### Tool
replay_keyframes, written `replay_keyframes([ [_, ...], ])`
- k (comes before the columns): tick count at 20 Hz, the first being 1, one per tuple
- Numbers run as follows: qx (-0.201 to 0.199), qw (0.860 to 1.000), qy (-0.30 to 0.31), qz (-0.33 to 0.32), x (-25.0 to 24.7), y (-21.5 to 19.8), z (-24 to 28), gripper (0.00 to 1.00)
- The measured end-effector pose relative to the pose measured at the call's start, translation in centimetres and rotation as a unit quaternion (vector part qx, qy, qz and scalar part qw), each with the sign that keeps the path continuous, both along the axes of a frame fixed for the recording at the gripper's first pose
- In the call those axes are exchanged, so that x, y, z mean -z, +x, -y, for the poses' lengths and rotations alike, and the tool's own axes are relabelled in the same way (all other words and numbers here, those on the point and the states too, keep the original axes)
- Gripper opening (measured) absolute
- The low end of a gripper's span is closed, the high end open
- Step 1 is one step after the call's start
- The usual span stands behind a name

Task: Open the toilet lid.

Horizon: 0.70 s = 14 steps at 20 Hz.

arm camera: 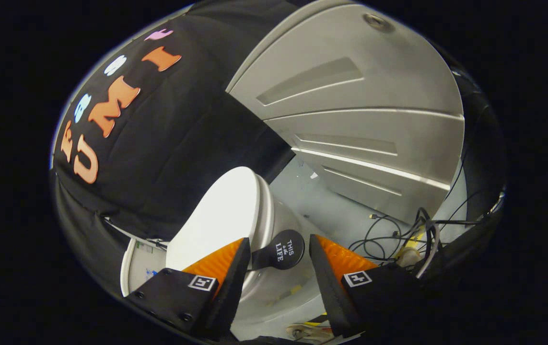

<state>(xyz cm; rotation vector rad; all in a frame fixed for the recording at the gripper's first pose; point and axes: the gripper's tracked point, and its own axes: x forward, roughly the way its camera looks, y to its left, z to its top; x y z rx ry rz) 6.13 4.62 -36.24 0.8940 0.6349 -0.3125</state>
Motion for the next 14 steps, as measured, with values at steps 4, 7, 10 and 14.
replay_keyframes([
  [4,0.018,0.999,0.037,0.026,0.2,1.4,0.2,0.67],
  [7,0.031,0.998,0.048,0.032,0.7,1.7,0.6,0.45],
  [10,0.035,0.997,0.057,0.042,0.6,1.8,0.8,0.44],
  [14,0.04,0.995,0.073,0.058,0.1,2.1,0.8,0.29],
])
